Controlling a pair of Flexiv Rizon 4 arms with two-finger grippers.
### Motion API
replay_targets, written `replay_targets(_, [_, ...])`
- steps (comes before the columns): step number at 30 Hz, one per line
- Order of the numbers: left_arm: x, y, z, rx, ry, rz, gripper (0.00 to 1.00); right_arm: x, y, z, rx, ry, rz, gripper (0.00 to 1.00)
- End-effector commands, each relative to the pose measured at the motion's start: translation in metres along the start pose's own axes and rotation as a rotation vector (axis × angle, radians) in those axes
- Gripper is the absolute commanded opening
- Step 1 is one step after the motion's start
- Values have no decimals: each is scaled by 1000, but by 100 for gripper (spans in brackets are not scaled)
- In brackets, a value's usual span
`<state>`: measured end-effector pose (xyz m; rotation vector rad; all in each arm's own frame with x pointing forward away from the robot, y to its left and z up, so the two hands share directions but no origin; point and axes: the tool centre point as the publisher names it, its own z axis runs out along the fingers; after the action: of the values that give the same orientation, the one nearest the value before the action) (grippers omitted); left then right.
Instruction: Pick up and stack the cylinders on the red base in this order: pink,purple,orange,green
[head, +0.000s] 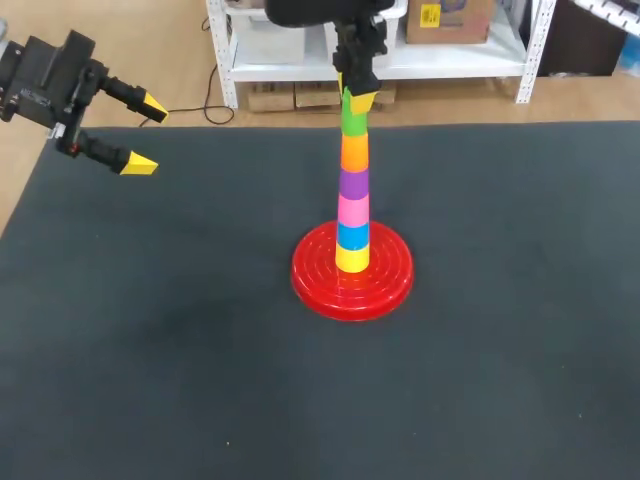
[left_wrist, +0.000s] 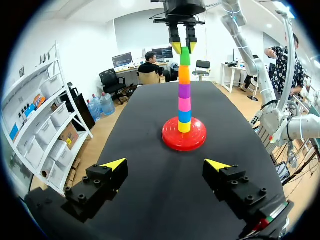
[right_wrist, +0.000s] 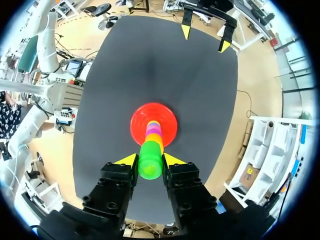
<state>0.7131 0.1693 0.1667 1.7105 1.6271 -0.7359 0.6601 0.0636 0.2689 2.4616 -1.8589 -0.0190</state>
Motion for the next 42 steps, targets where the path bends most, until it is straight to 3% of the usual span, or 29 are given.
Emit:
replay_targets(1, [1, 0, 0, 1, 0, 1, 100, 2, 0, 1, -1, 0, 0, 0])
replay_targets(31, [1, 0, 0, 1, 0, 1, 100, 3, -3, 19, -46, 3, 3, 0])
replay_targets(42, [1, 0, 0, 1, 0, 1, 100, -1, -2, 0, -7, -20, -14, 0])
